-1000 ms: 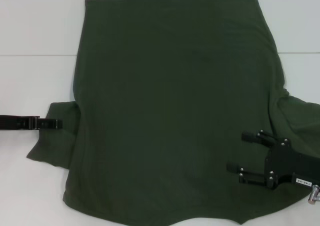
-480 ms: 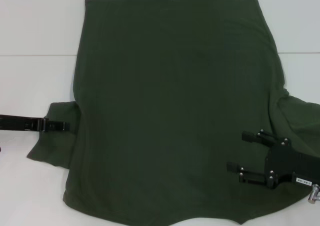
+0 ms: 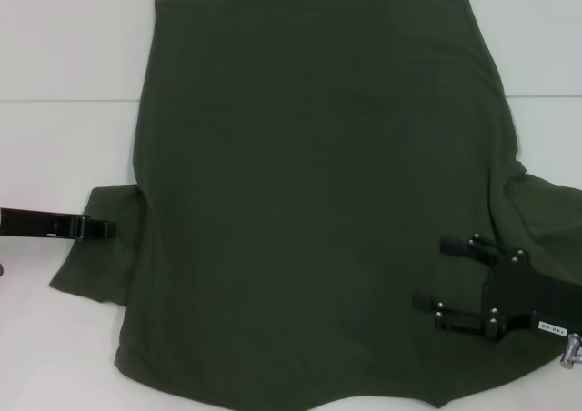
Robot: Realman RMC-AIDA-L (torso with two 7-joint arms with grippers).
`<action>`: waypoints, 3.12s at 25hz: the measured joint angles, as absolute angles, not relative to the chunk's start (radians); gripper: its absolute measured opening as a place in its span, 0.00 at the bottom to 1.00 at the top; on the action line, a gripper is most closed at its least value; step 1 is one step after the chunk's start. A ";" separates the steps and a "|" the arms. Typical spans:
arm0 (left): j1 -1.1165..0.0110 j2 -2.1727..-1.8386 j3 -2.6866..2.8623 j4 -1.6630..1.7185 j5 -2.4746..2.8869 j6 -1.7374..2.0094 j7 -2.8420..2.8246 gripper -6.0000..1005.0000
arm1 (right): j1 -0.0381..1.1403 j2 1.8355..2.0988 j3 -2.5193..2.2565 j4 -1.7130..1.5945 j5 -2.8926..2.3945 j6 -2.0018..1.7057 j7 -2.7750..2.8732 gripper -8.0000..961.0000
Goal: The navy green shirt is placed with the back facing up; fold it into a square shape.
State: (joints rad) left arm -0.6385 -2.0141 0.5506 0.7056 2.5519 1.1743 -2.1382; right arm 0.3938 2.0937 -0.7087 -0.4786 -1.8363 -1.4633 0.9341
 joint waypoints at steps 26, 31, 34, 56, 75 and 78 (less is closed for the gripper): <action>-0.619 -2.009 0.566 0.794 2.610 1.157 -2.181 0.03 | 0.401 2.094 -0.699 -0.486 -1.835 -1.467 0.946 0.96; -0.618 -2.003 0.558 0.839 2.645 1.172 -2.198 0.04 | 0.401 2.094 -0.699 -0.485 -1.835 -1.465 0.946 0.96; -0.623 -1.997 0.557 0.863 2.661 1.180 -2.217 0.04 | 0.402 2.094 -0.699 -0.485 -1.835 -1.466 0.946 0.96; -0.721 -1.985 0.698 1.041 2.702 1.453 -2.525 0.04 | 0.397 2.094 -0.701 -0.481 -1.835 -1.481 0.940 0.96; -0.834 -2.104 0.762 1.031 2.661 1.483 -2.702 0.05 | 0.393 2.095 -0.708 -0.478 -1.835 -1.485 0.933 0.96; -0.827 -2.106 0.755 0.992 2.562 1.481 -2.704 0.05 | 0.393 2.095 -0.708 -0.478 -1.835 -1.485 0.933 0.96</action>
